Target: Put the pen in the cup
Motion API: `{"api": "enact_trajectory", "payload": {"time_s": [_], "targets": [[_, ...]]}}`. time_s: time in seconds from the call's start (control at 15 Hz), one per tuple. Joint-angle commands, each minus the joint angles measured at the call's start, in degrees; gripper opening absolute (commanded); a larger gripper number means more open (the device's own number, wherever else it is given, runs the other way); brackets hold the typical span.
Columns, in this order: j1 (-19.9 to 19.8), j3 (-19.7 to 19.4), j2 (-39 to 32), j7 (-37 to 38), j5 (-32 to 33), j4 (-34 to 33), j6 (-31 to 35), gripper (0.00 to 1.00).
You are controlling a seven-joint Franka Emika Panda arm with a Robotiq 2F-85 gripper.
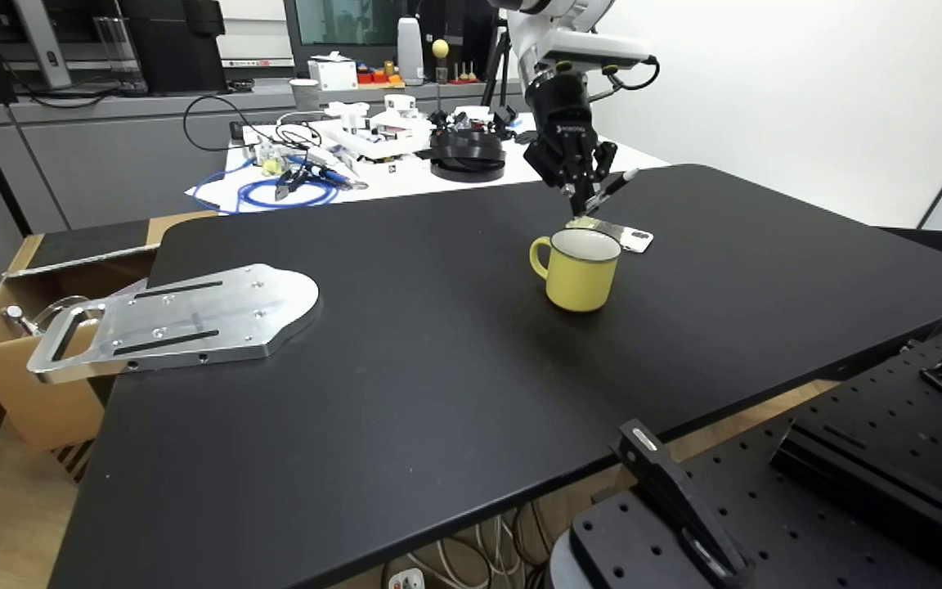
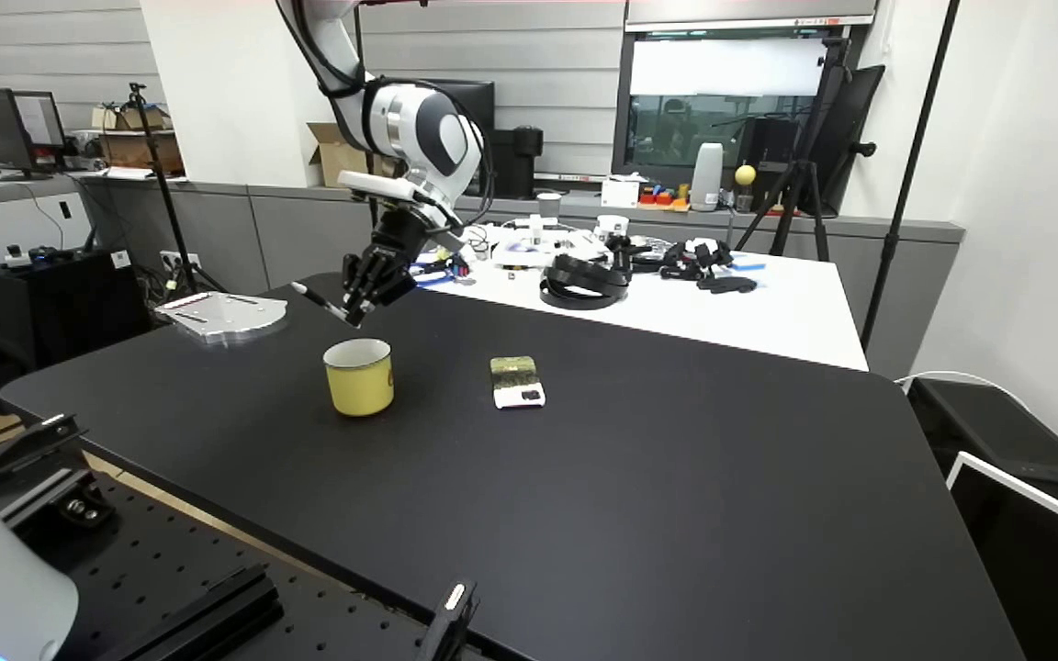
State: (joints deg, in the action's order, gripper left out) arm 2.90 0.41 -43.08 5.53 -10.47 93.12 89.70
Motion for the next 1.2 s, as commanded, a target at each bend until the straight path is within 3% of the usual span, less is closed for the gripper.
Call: {"api": "enact_trajectory", "payload": {"time_s": [0.0, 0.93, 1.0, 1.13], "targets": [[-2.05, 0.64, -4.51, 0.27, -2.5, -5.74, -3.22, 0.03], [-4.33, 0.38, -11.71, 0.52, -4.92, -11.39, -3.76, 0.03], [-4.35, 0.38, -11.83, 0.53, -4.9, -11.54, -3.75, 0.38], [-4.35, 0.45, -12.0, 0.42, -4.83, -11.91, -3.92, 0.46]]}}
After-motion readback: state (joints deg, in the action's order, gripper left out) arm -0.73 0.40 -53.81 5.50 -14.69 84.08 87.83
